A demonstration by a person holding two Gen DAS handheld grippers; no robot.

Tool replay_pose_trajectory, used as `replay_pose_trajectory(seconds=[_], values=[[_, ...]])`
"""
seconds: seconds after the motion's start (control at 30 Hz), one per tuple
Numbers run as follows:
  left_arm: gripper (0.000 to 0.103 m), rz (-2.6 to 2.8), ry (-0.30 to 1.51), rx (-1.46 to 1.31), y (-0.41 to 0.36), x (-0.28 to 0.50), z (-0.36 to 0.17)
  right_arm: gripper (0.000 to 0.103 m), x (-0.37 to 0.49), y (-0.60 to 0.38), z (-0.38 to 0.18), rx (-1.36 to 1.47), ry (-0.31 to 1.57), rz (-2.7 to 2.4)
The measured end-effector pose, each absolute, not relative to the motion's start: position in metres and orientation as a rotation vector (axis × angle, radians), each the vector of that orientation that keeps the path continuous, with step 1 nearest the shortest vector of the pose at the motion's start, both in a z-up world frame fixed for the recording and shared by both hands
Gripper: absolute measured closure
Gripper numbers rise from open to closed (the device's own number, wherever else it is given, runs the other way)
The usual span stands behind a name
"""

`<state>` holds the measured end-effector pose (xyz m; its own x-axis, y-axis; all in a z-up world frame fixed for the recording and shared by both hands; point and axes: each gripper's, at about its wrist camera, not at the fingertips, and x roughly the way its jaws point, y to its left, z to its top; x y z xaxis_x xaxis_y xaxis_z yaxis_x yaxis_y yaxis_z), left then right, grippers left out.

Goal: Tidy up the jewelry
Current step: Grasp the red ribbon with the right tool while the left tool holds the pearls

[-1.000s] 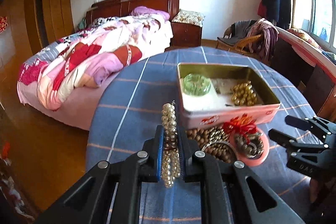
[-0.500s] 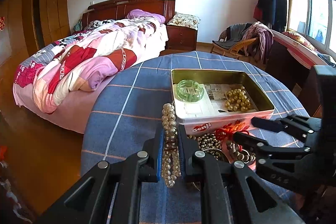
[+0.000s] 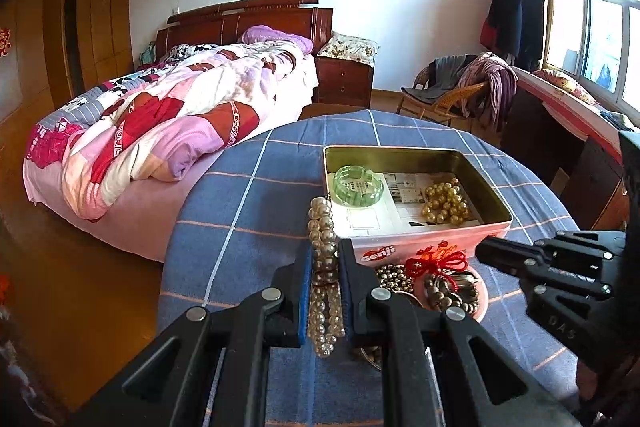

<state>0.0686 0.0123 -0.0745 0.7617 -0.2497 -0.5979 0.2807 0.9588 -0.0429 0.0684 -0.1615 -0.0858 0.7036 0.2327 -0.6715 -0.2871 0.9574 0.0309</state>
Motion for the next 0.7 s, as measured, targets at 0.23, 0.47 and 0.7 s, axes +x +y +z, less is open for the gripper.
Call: replay_pose_trajectory(seconds=[0.23, 0.47, 0.7], values=[[0.091, -0.298, 0.635, 0.051, 0.009, 0.067, -0.072, 0.097, 0.072, -0.16, -0.081, -0.086, 0.736, 0.296], [0.091, -0.288, 0.673, 0.052, 0.009, 0.075, -0.089, 0.06, 0.089, -0.159, -0.101, -0.066, 0.797, 0.3], [0.091, -0.29, 0.679, 0.051, 0.009, 0.076, -0.093, 0.099, 0.093, -0.16, -0.11, -0.051, 0.84, 0.345]])
